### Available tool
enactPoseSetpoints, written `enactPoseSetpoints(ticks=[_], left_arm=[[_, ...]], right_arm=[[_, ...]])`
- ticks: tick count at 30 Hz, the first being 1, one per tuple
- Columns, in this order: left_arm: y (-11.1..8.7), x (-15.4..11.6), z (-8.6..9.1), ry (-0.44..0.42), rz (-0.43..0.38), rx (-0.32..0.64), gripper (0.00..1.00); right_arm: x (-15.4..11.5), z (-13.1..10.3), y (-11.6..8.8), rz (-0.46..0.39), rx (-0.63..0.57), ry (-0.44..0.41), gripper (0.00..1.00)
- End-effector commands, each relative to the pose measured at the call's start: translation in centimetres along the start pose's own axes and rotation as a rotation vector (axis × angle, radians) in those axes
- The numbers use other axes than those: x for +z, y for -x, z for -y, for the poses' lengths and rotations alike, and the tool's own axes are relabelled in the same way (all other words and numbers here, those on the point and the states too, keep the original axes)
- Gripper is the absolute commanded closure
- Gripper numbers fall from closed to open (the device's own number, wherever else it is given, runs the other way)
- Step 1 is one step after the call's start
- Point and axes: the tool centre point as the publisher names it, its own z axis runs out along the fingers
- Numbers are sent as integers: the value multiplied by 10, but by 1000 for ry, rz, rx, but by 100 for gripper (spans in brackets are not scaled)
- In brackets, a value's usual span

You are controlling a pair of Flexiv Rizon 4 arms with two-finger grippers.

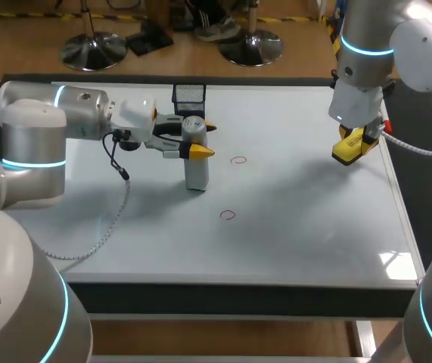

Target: Pick up the inspection probe, press it on each red-marked spot on the whiteboard one by one, put down the probe, pick up the eraser, and wipe off all the red marks.

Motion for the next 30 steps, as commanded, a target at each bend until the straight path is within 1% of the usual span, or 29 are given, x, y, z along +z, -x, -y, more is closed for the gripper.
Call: enactPoseSetpoints(ticks=[1, 19, 24, 30], left_arm=[[1, 0, -2, -2, -1, -2, 100], [3, -1, -1, -4, 3, -1, 100], [2, -4, 4, -7, 15, 3, 100], [-1, -16, 12, -3, 60, 23, 100]], right_arm=[[-1, 1, 0, -4, -1, -2, 100], [-1, 1, 0, -4, -1, -2, 100], [-1, 1, 0, -4, -1, -2, 100], [-1, 1, 0, -4, -1, -2, 100]])
